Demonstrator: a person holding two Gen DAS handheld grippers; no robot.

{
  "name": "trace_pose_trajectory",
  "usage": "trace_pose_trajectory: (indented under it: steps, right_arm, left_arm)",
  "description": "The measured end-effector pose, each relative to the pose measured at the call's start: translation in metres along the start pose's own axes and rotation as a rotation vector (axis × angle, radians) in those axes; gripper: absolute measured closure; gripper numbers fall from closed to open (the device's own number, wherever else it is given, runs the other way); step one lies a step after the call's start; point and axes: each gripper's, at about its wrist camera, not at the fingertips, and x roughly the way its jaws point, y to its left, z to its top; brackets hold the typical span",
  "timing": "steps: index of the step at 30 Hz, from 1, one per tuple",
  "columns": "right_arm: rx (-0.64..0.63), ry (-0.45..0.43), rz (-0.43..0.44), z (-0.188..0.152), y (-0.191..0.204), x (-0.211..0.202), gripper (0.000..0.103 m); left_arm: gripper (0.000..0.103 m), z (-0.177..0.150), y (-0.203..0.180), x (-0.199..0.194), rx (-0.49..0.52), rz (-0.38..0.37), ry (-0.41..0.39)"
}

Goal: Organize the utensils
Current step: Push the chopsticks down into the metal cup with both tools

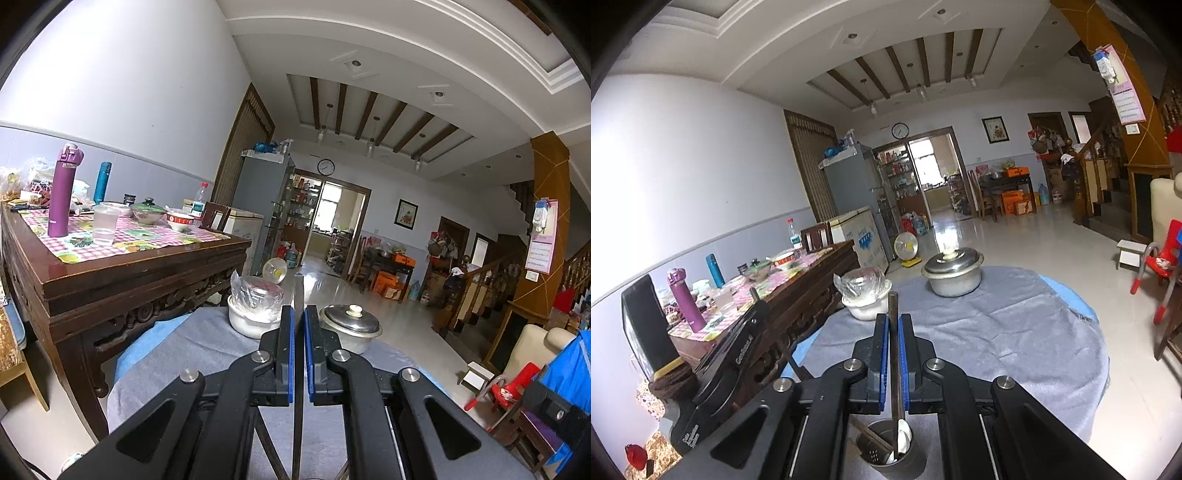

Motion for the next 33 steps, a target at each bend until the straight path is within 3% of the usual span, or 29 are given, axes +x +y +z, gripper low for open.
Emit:
trace_pose_trajectory:
  steps: [12, 33]
  right_arm:
    - [-0.001, 0.094, 0.001, -0.012, -0.002, 0.017, 0.097]
    - [0.005, 0.191, 0.008, -0.026, -0.001, 0.038, 0.097]
  left_arm:
    - [0.098, -0.018, 0.001, 0.014, 0.01, 0.049, 0.028]
    - [0.098, -0.037, 0.003, 0.028, 0.019, 0.049, 0.115]
